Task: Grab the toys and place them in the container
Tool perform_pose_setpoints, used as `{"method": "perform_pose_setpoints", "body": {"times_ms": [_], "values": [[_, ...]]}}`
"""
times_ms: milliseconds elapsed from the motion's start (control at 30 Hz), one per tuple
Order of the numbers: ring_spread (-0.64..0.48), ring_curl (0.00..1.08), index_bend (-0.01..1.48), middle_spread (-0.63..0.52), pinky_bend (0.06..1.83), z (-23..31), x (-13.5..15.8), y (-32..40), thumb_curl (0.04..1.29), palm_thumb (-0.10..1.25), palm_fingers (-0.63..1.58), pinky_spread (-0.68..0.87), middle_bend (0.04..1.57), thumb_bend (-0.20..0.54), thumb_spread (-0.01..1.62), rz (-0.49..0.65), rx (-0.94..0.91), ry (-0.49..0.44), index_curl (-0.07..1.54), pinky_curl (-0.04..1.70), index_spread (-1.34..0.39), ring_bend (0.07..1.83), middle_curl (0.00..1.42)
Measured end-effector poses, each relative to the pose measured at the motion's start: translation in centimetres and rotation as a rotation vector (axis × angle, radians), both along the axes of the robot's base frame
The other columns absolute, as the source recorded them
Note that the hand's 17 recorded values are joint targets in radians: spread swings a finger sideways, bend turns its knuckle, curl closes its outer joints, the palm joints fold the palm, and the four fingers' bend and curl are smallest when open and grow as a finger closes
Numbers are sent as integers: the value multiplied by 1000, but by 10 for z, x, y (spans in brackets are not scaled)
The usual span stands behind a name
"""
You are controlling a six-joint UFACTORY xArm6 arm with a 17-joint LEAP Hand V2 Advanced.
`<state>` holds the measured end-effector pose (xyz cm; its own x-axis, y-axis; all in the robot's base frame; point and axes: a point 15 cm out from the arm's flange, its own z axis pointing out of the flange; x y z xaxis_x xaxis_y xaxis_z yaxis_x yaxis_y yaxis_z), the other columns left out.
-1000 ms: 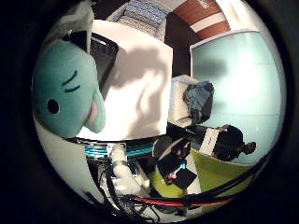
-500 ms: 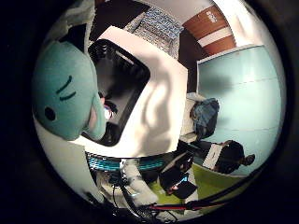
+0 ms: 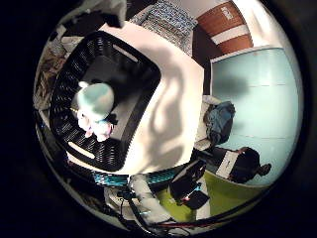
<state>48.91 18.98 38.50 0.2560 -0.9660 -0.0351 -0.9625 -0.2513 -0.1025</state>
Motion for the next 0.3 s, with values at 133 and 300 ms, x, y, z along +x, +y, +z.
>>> {"method": "perform_pose_setpoints", "body": {"times_ms": [133, 300], "values": [[161, 261, 242, -6, 549, 0, -18, -2, 363, 569, 88, 509, 395, -23, 1152, 9, -6, 59, 404, 556, -402, 548, 332], [183, 221, 214, -2, 432, 18, -63, 1, 343, 581, 149, 504, 316, -18, 1151, 25, 38, 169, 388, 460, -395, 432, 317]]}}
